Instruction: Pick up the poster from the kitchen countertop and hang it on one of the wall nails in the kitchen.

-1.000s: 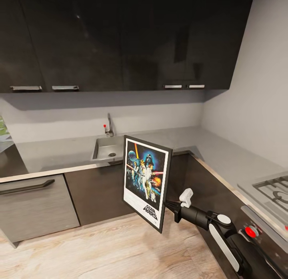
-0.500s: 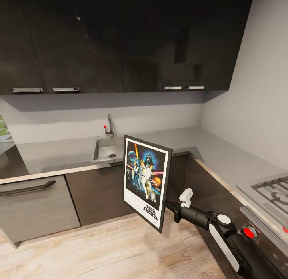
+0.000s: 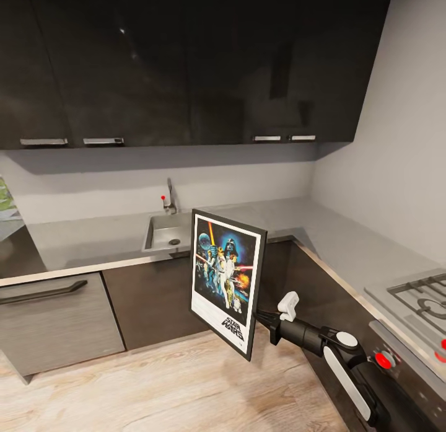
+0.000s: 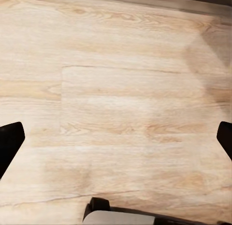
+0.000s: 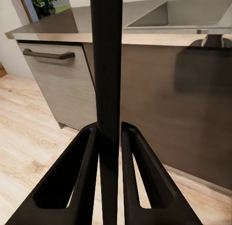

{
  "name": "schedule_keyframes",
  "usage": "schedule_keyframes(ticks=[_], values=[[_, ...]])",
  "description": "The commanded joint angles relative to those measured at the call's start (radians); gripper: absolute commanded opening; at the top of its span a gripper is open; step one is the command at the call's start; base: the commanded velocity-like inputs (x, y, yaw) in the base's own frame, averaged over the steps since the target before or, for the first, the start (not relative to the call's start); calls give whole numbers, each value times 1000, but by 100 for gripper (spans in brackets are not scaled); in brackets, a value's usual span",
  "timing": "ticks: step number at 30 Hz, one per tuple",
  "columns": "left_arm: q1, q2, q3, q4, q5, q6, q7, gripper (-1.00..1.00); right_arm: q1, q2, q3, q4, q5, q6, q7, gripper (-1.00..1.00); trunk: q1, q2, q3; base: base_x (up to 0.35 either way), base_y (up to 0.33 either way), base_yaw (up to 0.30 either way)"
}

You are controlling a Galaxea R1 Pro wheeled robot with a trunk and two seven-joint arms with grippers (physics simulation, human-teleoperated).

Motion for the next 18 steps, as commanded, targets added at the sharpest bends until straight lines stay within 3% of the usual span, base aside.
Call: schedule_keyframes(ticks=[1, 18], values=[[0, 0, 2, 1, 3, 0, -5, 100, -1, -1, 1, 0, -13, 11, 3, -100, -3, 6, 2, 0, 0, 0], [0, -1, 3, 4, 3, -1, -5, 100, -1, -1, 1, 0, -13, 11, 3, -100, -69, 125, 55, 0, 0, 0]])
